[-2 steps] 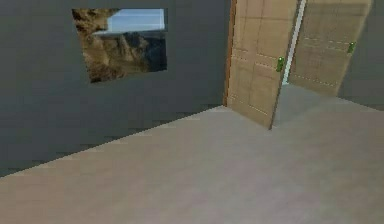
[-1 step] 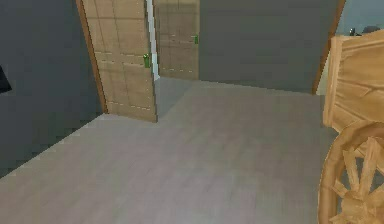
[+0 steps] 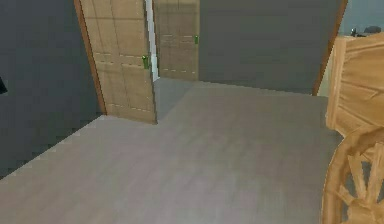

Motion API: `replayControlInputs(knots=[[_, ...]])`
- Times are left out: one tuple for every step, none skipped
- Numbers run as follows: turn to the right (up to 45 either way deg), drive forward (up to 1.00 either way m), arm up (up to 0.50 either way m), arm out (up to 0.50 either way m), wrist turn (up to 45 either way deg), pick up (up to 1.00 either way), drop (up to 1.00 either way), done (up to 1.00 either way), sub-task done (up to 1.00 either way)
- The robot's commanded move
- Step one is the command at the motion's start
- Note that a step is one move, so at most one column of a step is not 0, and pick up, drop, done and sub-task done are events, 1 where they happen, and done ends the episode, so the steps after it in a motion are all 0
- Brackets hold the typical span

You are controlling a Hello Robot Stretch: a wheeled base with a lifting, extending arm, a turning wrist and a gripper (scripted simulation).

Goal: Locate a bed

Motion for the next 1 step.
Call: replayControlInputs(knots=[[3.0,0.00,0.00,0.00,0.0,0.00,0.00,0.00,0.00]])
